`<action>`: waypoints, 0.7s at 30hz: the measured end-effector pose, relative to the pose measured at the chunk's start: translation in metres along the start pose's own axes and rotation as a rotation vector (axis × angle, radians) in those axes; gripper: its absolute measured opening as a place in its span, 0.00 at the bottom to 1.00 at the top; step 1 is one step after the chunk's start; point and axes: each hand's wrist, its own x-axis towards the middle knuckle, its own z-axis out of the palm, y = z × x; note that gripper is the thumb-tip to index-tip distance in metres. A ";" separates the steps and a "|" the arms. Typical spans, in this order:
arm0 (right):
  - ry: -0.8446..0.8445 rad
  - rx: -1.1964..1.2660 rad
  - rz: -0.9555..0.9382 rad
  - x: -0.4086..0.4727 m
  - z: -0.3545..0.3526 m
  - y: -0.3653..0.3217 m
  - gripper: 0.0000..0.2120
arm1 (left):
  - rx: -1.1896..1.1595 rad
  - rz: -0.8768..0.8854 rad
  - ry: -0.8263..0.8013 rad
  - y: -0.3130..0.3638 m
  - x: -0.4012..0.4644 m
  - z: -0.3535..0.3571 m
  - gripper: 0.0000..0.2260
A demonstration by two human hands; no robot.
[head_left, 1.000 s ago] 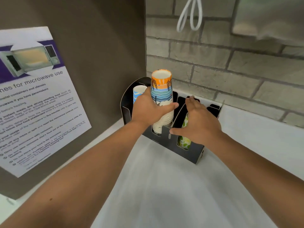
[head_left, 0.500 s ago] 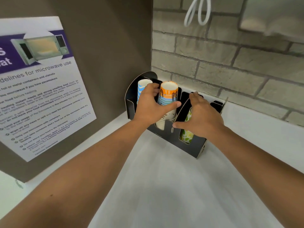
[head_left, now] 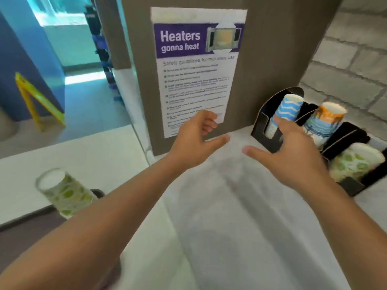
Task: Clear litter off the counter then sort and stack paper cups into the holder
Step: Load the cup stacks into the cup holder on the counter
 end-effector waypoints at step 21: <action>-0.822 0.383 -0.201 -0.096 0.326 -0.217 0.56 | 0.206 -0.598 0.282 -0.173 -0.175 -0.252 0.44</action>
